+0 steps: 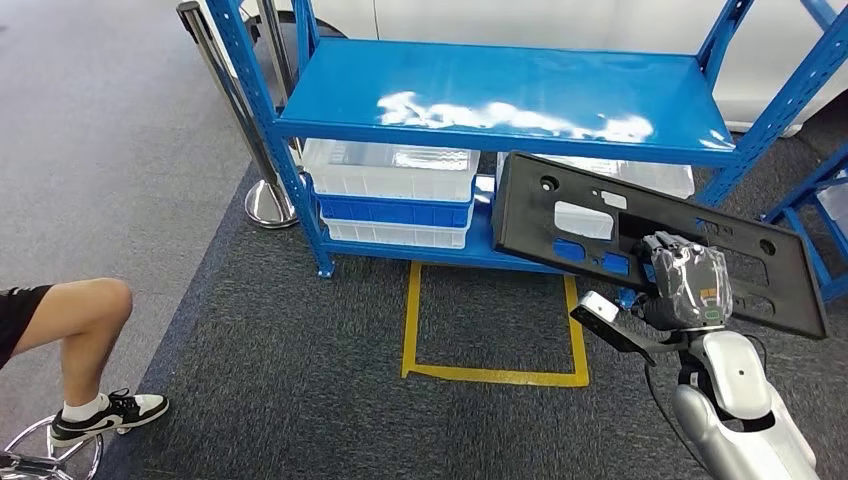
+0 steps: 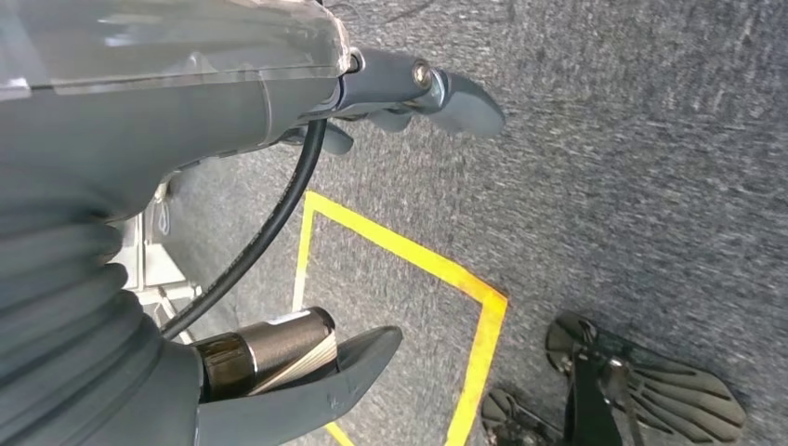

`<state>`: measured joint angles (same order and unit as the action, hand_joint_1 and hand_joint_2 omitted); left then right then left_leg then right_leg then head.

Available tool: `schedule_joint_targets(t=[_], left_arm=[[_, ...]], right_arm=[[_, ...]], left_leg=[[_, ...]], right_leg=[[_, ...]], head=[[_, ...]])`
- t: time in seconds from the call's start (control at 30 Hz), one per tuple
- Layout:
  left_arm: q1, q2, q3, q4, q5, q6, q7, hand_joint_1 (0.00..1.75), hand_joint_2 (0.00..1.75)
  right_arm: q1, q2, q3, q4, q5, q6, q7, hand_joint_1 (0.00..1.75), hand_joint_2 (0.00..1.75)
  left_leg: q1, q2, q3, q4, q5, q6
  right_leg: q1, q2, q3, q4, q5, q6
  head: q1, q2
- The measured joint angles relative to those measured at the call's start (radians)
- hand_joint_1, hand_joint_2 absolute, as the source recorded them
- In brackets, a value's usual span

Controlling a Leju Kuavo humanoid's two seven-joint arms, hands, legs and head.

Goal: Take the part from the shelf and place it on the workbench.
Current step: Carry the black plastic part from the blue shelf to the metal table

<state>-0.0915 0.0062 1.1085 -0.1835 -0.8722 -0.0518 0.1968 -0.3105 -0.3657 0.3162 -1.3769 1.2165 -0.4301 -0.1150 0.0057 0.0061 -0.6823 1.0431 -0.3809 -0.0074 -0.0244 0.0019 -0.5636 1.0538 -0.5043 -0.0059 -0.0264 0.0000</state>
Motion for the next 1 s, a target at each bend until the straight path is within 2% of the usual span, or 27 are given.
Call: schedule_joint_targets(t=[0.03, 0.07, 0.13, 0.17, 0.2, 0.23, 0.27, 0.3, 0.33, 0.37, 0.4, 0.43, 0.5, 0.53, 0.57, 0.6, 0.63, 0.67, 0.7, 0.73, 0.77, 0.8, 0.83, 0.87, 0.9, 0.93, 1.0], left_arm=[[0.001, 0.0, 0.0, 0.0, -0.001, 0.0, 0.0, 0.0, 1.75], [0.001, 0.0, 0.0, 0.0, -0.001, 0.0, 0.001, 0.0, 1.75], [0.0, 0.0, 0.0, 0.0, -0.001, 0.0, 0.001, 0.0, 1.75], [0.0, 0.0, 0.0, 0.0, -0.001, 0.0, 0.001, 0.0, 1.75], [0.0, 0.0, 0.0, 0.0, -0.001, 0.0, 0.001, 0.0, 1.75], [0.0, 0.0, 0.0, 0.0, -0.002, 0.0, 0.001, 0.0, 1.75], [-0.001, 0.0, 0.0, 0.0, -0.002, -0.001, 0.002, 0.0, 1.75], [-0.001, 0.002, 0.0, 0.0, -0.003, -0.001, 0.002, 0.0, 1.75], [-0.002, 0.004, 0.0, -0.001, -0.004, -0.002, 0.003, 0.0, 1.75], [-0.003, 0.006, 0.0, -0.001, -0.005, -0.003, 0.003, 0.0, 1.75], [-0.004, 0.009, 0.001, -0.001, -0.006, -0.003, 0.003, 0.0, 1.75], [-0.004, 0.01, 0.001, -0.001, -0.006, -0.002, 0.004, 0.0, 1.75], [-0.005, 0.011, 0.003, -0.001, -0.007, 0.0, 0.005, 0.0, 1.75], [-0.006, 0.012, 0.005, 0.0, -0.007, 0.0, 0.005, 0.0, 1.75], [-0.006, 0.012, 0.007, 0.0, -0.007, 0.0, 0.006, 0.0, 1.75], [-0.006, 0.011, 0.008, 0.0, -0.007, 0.0, 0.007, 0.0, 1.75], [-0.005, 0.009, 0.009, 0.0, -0.007, 0.0, 0.008, 0.0, 1.75], [-0.004, 0.008, 0.01, 0.0, -0.007, 0.0, 0.009, 0.0, 1.75], [-0.004, 0.007, 0.011, 0.0, -0.008, 0.0, 0.009, 0.0, 1.75], [-0.004, 0.006, 0.012, 0.0, -0.008, 0.0, 0.01, 0.0, 1.75], [-0.004, 0.006, 0.013, 0.0, -0.009, -0.001, 0.01, 0.0, 1.75], [-0.004, 0.006, 0.014, 0.0, -0.009, -0.001, 0.01, 0.0, 1.75], [-0.004, 0.007, 0.015, -0.001, -0.009, -0.002, 0.011, 0.0, 1.75], [-0.004, 0.008, 0.015, -0.001, -0.01, -0.002, 0.011, 0.0, 1.75], [-0.004, 0.008, 0.016, -0.001, -0.01, -0.002, 0.011, 0.0, 1.75], [-0.003, 0.009, 0.016, -0.001, -0.01, -0.003, 0.012, 0.0, 1.75], [0.0, 0.009, 0.016, -0.001, -0.01, -0.003, 0.013, 0.0, 1.75]], right_arm=[[-0.002, 0.0, 0.0, 0.001, 0.0, 0.0, 0.0, 1.75, 1.75], [-0.004, 0.0, 0.0, 0.001, 0.0, 0.001, 0.001, 1.75, 1.75], [-0.006, 0.0, 0.0, 0.002, 0.001, 0.001, 0.001, 1.75, 1.75], [-0.006, 0.0, 0.0, 0.003, 0.001, 0.001, 0.001, 1.75, 1.75], [-0.006, 0.0, 0.0, 0.004, 0.001, 0.001, 0.001, 1.75, 1.75], [-0.006, 0.0, 0.0, 0.004, 0.0, 0.001, 0.001, 1.75, 1.75], [-0.006, 0.0, 0.0, 0.005, -0.001, 0.001, 0.002, 1.75, 1.75], [-0.007, 0.0, 0.0, 0.004, -0.002, 0.0, 0.002, 1.75, 1.75], [-0.008, 0.0, -0.001, 0.004, -0.004, 0.0, 0.003, 1.75, 1.75], [-0.008, 0.0, -0.002, 0.004, -0.005, 0.0, 0.004, 1.75, 1.75], [-0.009, 0.0, -0.003, 0.004, -0.007, 0.0, 0.004, 1.75, 1.75], [-0.008, 0.0, -0.004, 0.004, -0.009, 0.0, 0.004, 1.75, 1.75], [-0.005, -0.002, -0.007, 0.004, -0.013, 0.0, 0.004, 1.75, 1.75], [-0.003, -0.004, -0.009, 0.004, -0.015, 0.0, 0.005, 1.75, 1.75], [-0.002, -0.006, -0.013, 0.005, -0.017, -0.001, 0.005, 1.75, 1.75], [-0.002, -0.007, -0.017, 0.005, -0.019, -0.001, 0.005, 1.75, 1.75], [-0.001, -0.009, -0.021, 0.005, -0.02, -0.001, 0.005, 1.75, 1.75], [0.001, -0.01, -0.025, 0.005, -0.022, -0.001, 0.006, 1.75, 1.75], [0.002, -0.011, -0.028, 0.005, -0.025, -0.001, 0.006, 1.75, 1.75], [0.003, -0.012, -0.031, 0.005, -0.031, -0.001, 0.006, 1.75, 1.75], [0.004, -0.014, -0.035, 0.005, -0.037, -0.001, 0.005, 1.75, 1.75], [0.003, -0.016, -0.039, 0.004, -0.043, -0.001, 0.005, 1.75, 1.75], [0.001, -0.017, -0.044, 0.004, -0.049, -0.001, 0.005, 1.75, 1.75], [0.0, -0.019, -0.048, 0.003, -0.051, -0.001, 0.005, 1.75, 1.75], [-0.001, -0.02, -0.052, 0.002, -0.053, -0.001, 0.004, 1.75, 1.75], [-0.001, -0.021, -0.054, 0.002, -0.054, -0.001, 0.004, 1.75, 1.75], [-0.001, -0.022, -0.056, 0.001, -0.055, 0.0, 0.004, 1.75, 1.75]], left_leg=[[0.001, -0.001, -0.012, 0.026, -0.033, -0.006], [0.003, -0.001, -0.025, 0.071, -0.081, -0.01], [0.004, -0.001, -0.052, 0.198, -0.177, -0.016], [0.004, -0.001, -0.054, 0.248, -0.197, -0.015], [0.003, -0.001, -0.044, 0.273, -0.195, -0.012], [0.001, -0.002, -0.017, 0.262, -0.176, -0.005], [-0.003, -0.002, 0.026, 0.217, -0.151, 0.006], [-0.009, -0.003, 0.081, 0.148, -0.138, 0.022], [-0.015, -0.004, 0.137, 0.068, -0.137, 0.036], [-0.021, -0.005, 0.177, 0.005, -0.142, 0.045], [-0.026, -0.006, 0.2, -0.038, -0.148, 0.051], [-0.029, -0.006, 0.207, -0.06, -0.143, 0.053], [-0.03, -0.004, 0.203, -0.092, -0.105, 0.059], [-0.028, -0.001, 0.2, -0.11, -0.084, 0.063], [-0.024, 0.002, 0.193, -0.124, -0.065, 0.065], [-0.022, 0.004, 0.184, -0.127, -0.051, 0.066], [-0.021, 0.006, 0.168, -0.123, -0.041, 0.066], [-0.019, 0.007, 0.151, -0.115, -0.034, 0.064], [-0.017, 0.008, 0.132, -0.103, -0.029, 0.061], [-0.014, 0.009, 0.111, -0.088, -0.024, 0.057], [-0.01, 0.009, 0.089, -0.071, -0.021, 0.053], [-0.006, 0.009, 0.067, -0.052, -0.018, 0.047], [-0.004, 0.008, 0.046, -0.032, -0.016, 0.042], [-0.003, 0.007, 0.03, -0.017, -0.014, 0.036], [-0.004, 0.006, 0.019, -0.005, -0.01, 0.03], [-0.005, 0.004, 0.013, 0.0, -0.004, 0.024], [-0.004, 0.001, 0.005, 0.004, 0.003, 0.011]], right_leg=[[-0.001, -0.001, -0.012, -0.001, 0.011, -0.009], [-0.001, -0.002, -0.024, -0.001, 0.022, -0.015], [0.003, -0.003, -0.052, -0.001, 0.045, -0.021], [0.007, -0.003, -0.066, 0.0, 0.056, -0.023], [0.01, -0.003, -0.08, 0.0, 0.066, -0.024], [0.014, -0.003, -0.093, 0.0, 0.077, -0.025], [0.019, -0.002, -0.105, 0.0, 0.087, -0.026], [0.021, -0.002, -0.114, 0.0, 0.096, -0.026], [0.023, -0.002, -0.12, -0.002, 0.106, -0.024], [0.021, -0.003, -0.123, -0.006, 0.117, -0.021], [0.016, -0.004, -0.124, -0.013, 0.128, -0.016], [0.012, -0.004, -0.123, -0.023, 0.141, -0.01], [0.01, -0.001, -0.125, -0.044, 0.155, 0.002], [0.012, 0.001, -0.13, -0.037, 0.136, 0.007], [0.013, 0.002, -0.14, -0.01, 0.097, 0.011], [0.011, 0.001, -0.154, 0.041, 0.044, 0.015], [0.009, 0.001, -0.166, 0.107, -0.005, 0.019], [0.006, 0.001, -0.175, 0.17, -0.035, 0.023], [0.003, 0.0, -0.174, 0.215, -0.041, 0.028], [0.0, -0.001, -0.16, 0.23, -0.027, 0.034], [-0.004, -0.001, -0.127, 0.207, -0.002, 0.04], [-0.009, -0.002, -0.084, 0.156, 0.01, 0.049], [-0.009, -0.002, -0.04, 0.095, 0.006, 0.053], [-0.008, 0.0, -0.01, 0.048, -0.004, 0.05], [-0.006, 0.002, 0.005, 0.02, -0.02, 0.043], [-0.002, 0.004, 0.007, 0.014, -0.024, 0.031], [-0.004, 0.003, -0.009, 0.018, -0.012, 0.008]], head=[[0.0, 0.0], [0.0, 0.0], [-0.001, 0.0], [-0.001, 0.0], [-0.001, 0.0], [-0.001, 0.0], [-0.001, 0.0], [-0.001, 0.0], [0.0, 0.0], [0.0, 0.0], [0.0, 0.0], [-0.001, 0.0], [-0.002, 0.0], [-0.002, 0.0], [-0.001, 0.0], [0.0, 0.0], [0.0, 0.0], [0.0, 0.0], [0.0, 0.0], [0.0, 0.0], [0.0, 0.0], [0.0, 0.0], [0.0, 0.0], [-0.001, 0.0], [-0.002, 0.0], [-0.003, 0.0], [-0.003, 0.0]])
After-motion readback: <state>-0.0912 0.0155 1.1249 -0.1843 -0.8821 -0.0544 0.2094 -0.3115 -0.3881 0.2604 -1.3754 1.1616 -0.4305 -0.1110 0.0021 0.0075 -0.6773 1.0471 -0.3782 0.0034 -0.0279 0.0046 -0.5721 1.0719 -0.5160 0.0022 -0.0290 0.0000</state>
